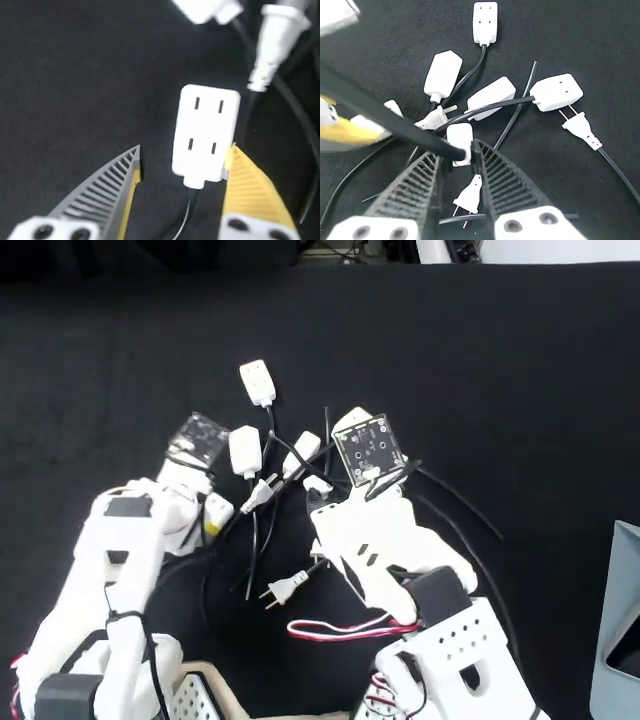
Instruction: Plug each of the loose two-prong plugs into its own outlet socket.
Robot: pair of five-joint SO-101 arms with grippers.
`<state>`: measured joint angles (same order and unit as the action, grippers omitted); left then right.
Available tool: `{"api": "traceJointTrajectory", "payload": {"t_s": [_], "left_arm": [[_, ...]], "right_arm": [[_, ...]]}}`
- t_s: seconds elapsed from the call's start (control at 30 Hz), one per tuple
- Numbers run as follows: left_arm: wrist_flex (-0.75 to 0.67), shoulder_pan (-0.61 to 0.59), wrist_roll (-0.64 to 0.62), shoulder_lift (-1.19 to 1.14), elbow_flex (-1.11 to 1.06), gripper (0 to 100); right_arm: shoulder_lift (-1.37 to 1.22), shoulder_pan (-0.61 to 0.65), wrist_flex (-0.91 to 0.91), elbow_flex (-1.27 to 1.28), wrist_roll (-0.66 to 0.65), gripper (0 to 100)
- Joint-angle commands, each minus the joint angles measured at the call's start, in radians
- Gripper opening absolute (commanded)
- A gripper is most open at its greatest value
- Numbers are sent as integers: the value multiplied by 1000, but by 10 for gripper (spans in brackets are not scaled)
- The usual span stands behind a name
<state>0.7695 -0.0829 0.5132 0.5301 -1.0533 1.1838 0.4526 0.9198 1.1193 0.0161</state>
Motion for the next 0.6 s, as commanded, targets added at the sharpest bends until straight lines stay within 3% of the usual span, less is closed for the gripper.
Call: {"api": "traceJointTrajectory", "payload": {"t_s": [0.0,0.3,0.57], "left_arm": [[107,-74,-18,41,116,267],[180,-222,-137,400,8,266],[172,-329,-324,669,-159,267]], "right_arm": [[-1,-12,-6,-16,6,11],[-33,-2,-107,-41,-8,12],[-390,153,-127,-228,-34,12]]}}
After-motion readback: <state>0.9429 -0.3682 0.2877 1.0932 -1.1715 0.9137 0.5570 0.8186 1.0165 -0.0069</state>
